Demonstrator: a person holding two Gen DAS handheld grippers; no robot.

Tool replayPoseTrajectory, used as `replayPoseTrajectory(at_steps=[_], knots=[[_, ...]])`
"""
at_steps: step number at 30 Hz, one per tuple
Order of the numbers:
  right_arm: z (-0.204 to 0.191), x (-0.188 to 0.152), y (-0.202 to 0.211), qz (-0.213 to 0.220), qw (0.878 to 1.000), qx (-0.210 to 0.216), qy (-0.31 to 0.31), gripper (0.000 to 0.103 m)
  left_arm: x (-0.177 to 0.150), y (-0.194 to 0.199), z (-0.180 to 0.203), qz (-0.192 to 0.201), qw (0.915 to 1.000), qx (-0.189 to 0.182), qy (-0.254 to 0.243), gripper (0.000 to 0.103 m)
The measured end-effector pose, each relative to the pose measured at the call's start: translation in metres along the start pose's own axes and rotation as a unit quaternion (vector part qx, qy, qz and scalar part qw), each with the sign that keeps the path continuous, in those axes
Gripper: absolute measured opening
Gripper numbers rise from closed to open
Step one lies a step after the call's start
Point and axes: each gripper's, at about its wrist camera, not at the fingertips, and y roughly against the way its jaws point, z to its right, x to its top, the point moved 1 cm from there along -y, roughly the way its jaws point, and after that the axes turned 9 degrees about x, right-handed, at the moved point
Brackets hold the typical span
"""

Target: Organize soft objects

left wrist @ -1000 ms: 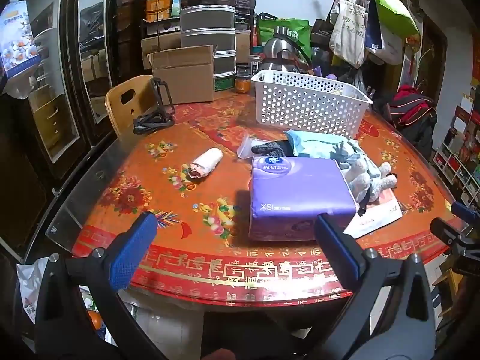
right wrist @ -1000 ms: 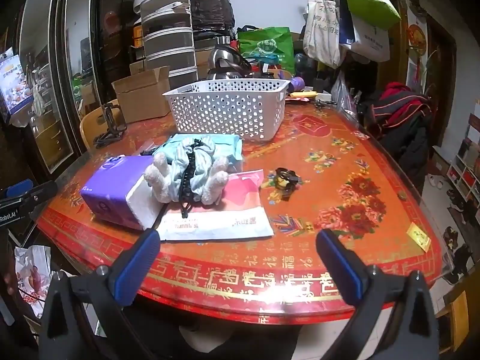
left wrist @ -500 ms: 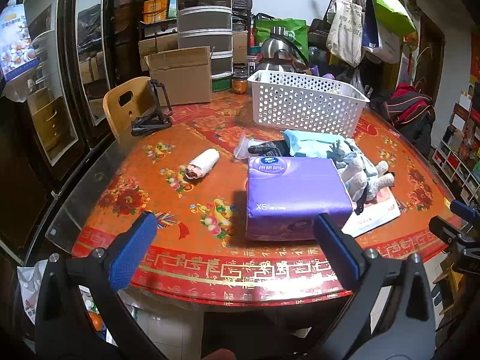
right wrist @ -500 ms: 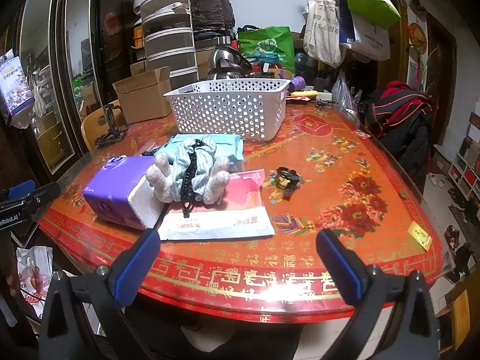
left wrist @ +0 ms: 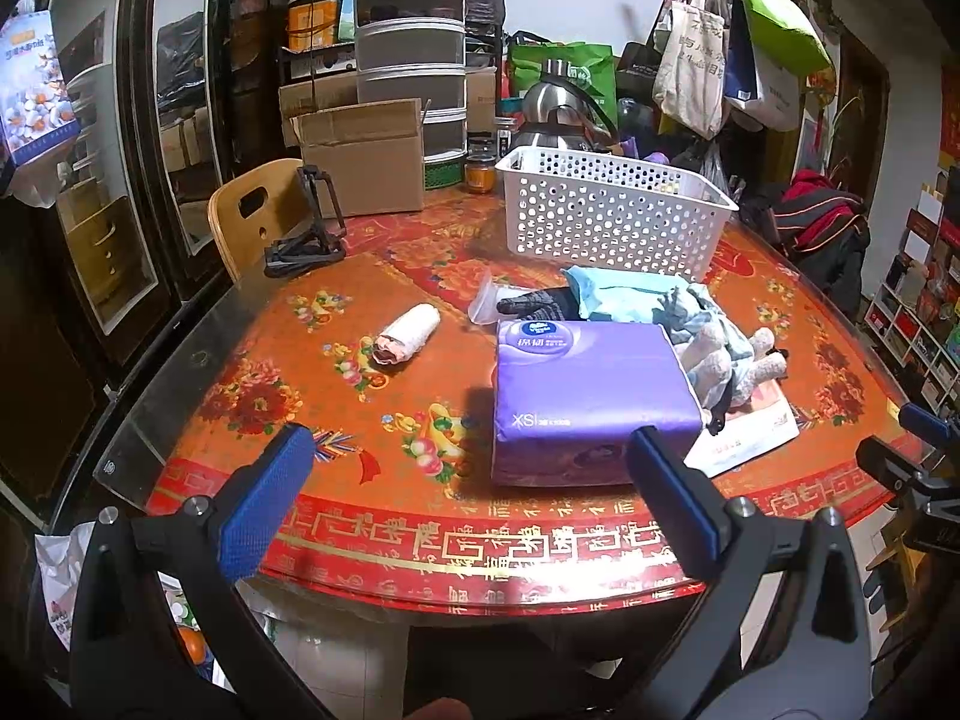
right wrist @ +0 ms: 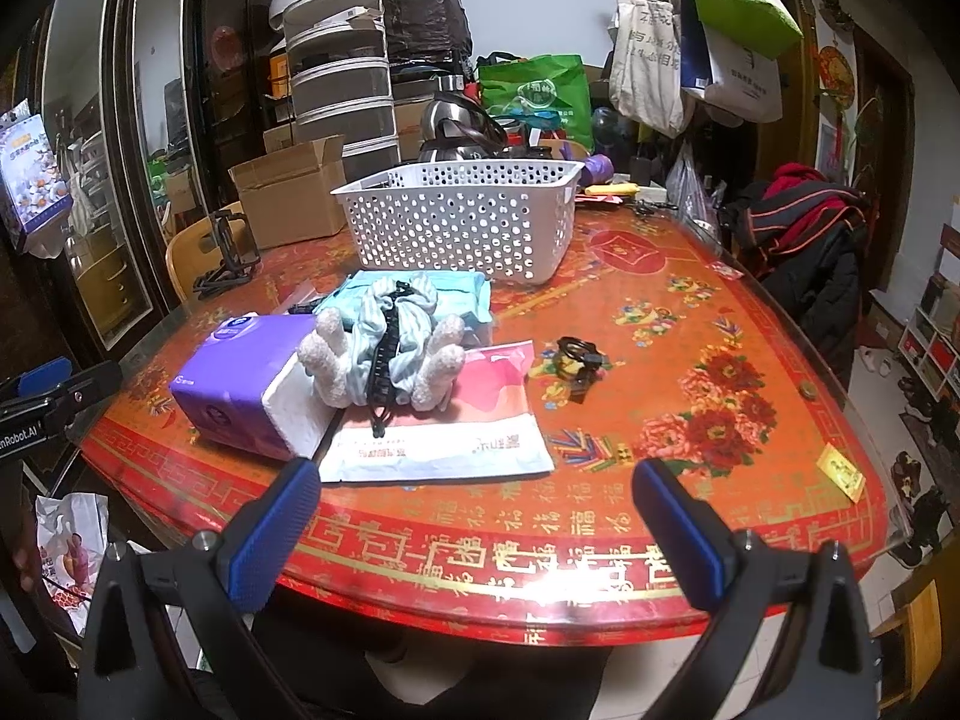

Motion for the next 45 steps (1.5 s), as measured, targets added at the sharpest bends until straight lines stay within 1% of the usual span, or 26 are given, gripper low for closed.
replayPoseTrajectory(at_steps=[22,37,45], knots=[[0.0,-0.0002,-0.0006,0.0,1.0,-0.001,0.0,0.103,0.0016,0.0002,0.0017,0.0,1.0,-0.001,-0.001,0.103],[-0.0027,-0.0006,-0.0038,-0.008,1.0,0.0,0.001,0.103,0.003,0.0018,0.0021,-0.001,1.0,-0.004,0.0,0.103],[-0.0027,-0.0008,-0.0049,-0.009,1.0,-0.001,0.001,0.103,-0.0007,-0.0017,0.0013,-0.001,1.0,-0.006,-0.005,0.103]])
